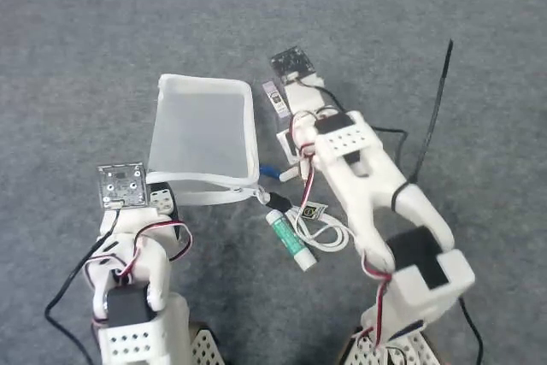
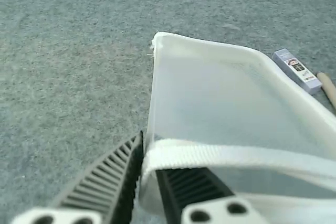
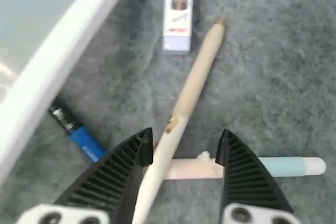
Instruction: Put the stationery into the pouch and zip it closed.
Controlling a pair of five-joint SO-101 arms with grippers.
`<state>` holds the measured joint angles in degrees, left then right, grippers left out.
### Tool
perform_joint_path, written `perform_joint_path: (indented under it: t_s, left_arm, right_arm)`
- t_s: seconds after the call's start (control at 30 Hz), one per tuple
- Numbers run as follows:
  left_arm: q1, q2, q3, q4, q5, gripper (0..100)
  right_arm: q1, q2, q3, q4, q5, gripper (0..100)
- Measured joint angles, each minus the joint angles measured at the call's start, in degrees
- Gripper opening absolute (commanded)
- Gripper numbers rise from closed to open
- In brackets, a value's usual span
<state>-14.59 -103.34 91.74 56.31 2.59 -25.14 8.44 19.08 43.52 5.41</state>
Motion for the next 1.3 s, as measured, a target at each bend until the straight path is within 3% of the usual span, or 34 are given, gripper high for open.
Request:
perform_joint_path:
  t_s: [0.17,0.4,0.57,0.83,1.3]
  left_arm:
    - [0.0,0.0,0.0,0.0,0.0,1]
    - [0.0,0.0,0.0,0.0,0.0,1]
    - [-0.1,0.0,0.0,0.0,0.0,1]
    - [-0.1,0.0,0.0,0.0,0.0,1]
    - [-0.1,0.0,0.0,0.0,0.0,1]
  right_arm:
    - [0.6,5.1,-3.9,0.0,0.0,18.6]
    - [0.4,11.0,-7.2,0.0,0.0,6.2]
    - [0.7,13.1,-9.4,0.4,0.0,5.9]
    - [0.5,13.1,-15.0,11.4,0.0,5.8]
    - [0.6,13.0,-15.6,20.4,0.0,5.8]
